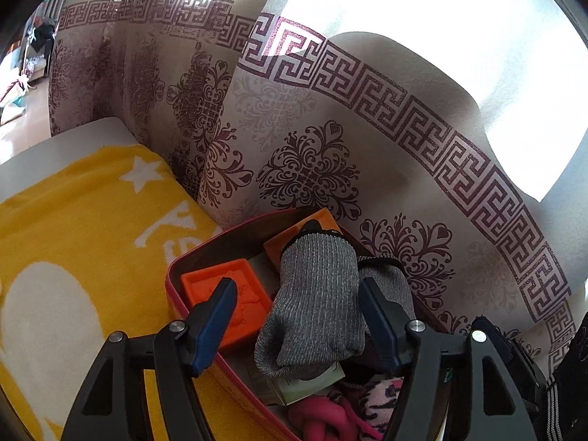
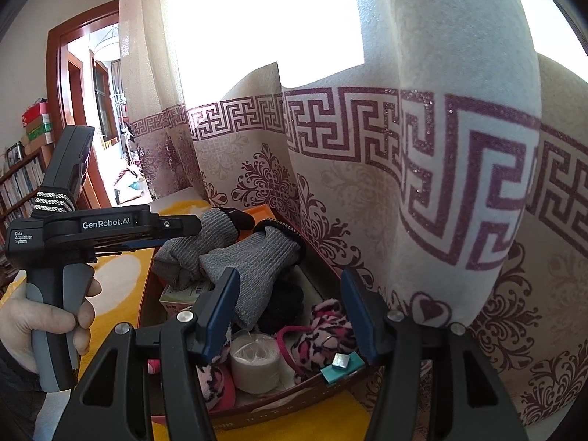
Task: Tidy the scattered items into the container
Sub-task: 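Lower the grey sock into the red tin and open the left gripper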
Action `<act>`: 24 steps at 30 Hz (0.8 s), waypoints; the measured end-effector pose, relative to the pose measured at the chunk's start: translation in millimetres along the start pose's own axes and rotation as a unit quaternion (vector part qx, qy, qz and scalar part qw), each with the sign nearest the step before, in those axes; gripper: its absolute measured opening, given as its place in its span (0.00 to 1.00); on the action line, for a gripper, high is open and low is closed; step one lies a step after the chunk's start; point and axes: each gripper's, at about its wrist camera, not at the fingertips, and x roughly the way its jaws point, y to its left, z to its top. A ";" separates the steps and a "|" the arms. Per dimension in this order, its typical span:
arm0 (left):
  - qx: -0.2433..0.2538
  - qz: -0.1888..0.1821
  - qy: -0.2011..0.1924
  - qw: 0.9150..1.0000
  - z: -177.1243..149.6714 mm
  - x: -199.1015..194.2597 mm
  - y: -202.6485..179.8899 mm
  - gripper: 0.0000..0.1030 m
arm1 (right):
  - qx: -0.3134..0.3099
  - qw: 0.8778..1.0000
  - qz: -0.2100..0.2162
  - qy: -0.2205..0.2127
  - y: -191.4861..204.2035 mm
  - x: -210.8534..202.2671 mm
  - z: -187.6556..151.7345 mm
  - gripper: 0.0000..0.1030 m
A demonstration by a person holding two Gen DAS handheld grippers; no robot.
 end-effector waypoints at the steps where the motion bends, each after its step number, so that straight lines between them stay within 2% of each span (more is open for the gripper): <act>1: -0.004 0.000 -0.001 1.000 -1.3 -2.2 3.1 0.68 | -0.001 1.000 0.000 0.000 1.1 -0.1 -0.4 0.60; 16: -0.038 0.031 -0.011 0.999 -24.2 -49.1 50.3 0.68 | -0.028 0.999 0.035 -0.001 45.2 -8.1 5.4 0.60; 18: -0.049 0.037 -0.014 0.998 -27.0 -58.0 60.2 0.74 | -0.034 0.998 0.046 0.002 55.1 -7.0 5.7 0.60; 19: -0.054 0.043 -0.017 0.997 -28.4 -62.6 65.4 0.83 | -0.037 0.998 0.052 0.004 60.0 -6.3 5.3 0.62; 20: -0.059 0.048 -0.020 0.997 -30.0 -67.1 70.4 0.86 | -0.039 0.997 0.059 0.007 65.6 -4.9 5.2 0.68; 24: -0.078 0.065 -0.023 0.995 -36.4 -85.6 93.6 0.86 | -0.052 0.995 0.089 0.016 90.8 -1.8 1.8 0.73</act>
